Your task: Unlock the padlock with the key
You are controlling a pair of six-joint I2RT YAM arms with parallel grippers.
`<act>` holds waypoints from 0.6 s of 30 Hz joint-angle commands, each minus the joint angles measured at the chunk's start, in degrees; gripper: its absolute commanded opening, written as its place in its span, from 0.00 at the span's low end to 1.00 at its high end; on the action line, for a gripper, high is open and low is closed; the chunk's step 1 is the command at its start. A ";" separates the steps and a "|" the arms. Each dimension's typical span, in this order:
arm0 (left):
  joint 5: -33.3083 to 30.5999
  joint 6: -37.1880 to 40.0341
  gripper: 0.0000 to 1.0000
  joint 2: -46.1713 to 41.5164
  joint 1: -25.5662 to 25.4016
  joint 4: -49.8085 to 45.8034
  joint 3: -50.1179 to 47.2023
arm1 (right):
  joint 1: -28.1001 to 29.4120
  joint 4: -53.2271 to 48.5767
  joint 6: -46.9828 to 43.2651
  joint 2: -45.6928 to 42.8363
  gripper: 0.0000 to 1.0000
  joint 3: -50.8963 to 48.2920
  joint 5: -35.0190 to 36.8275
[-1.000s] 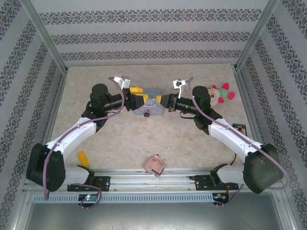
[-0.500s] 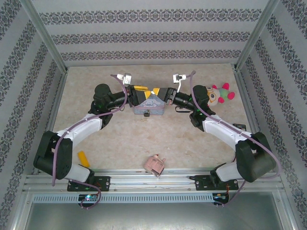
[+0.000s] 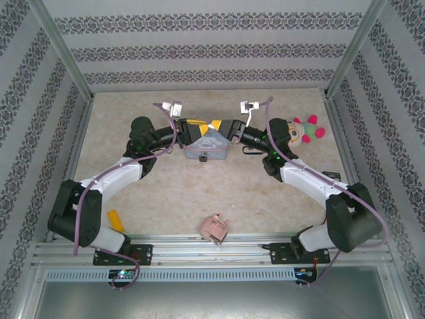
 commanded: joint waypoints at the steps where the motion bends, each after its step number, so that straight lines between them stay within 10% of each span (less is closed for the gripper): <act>1: 1.09 -0.71 0.30 -0.11 0.72 4.93 0.60 | -0.40 3.27 -0.01 0.31 0.00 1.45 -1.21; 18: 2.09 -3.39 0.10 0.93 0.88 8.22 0.07 | 0.04 3.65 0.42 0.23 0.00 1.28 -0.93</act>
